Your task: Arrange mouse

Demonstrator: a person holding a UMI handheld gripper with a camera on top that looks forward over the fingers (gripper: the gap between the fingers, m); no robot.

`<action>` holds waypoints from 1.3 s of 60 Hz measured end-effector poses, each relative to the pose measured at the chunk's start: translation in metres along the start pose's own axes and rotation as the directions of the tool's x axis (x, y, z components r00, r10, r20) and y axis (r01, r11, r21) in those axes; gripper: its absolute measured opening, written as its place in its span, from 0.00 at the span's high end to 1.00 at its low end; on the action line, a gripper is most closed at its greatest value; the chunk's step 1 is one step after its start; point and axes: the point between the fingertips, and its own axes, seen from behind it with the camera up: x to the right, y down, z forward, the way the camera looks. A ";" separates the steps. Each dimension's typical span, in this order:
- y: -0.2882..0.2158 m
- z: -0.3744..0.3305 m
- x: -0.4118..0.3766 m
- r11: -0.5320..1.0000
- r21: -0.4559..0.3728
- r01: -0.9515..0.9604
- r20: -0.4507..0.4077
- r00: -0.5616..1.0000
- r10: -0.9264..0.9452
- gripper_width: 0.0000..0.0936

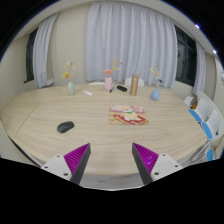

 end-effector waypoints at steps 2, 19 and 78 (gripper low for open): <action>0.000 0.000 -0.002 1.000 0.002 0.000 0.002 1.000 0.000 0.09; 0.005 -0.002 -0.059 1.000 0.008 -0.022 0.041 0.999 0.021 0.08; 0.016 0.171 -0.298 0.999 0.043 -0.028 0.034 0.999 0.027 0.08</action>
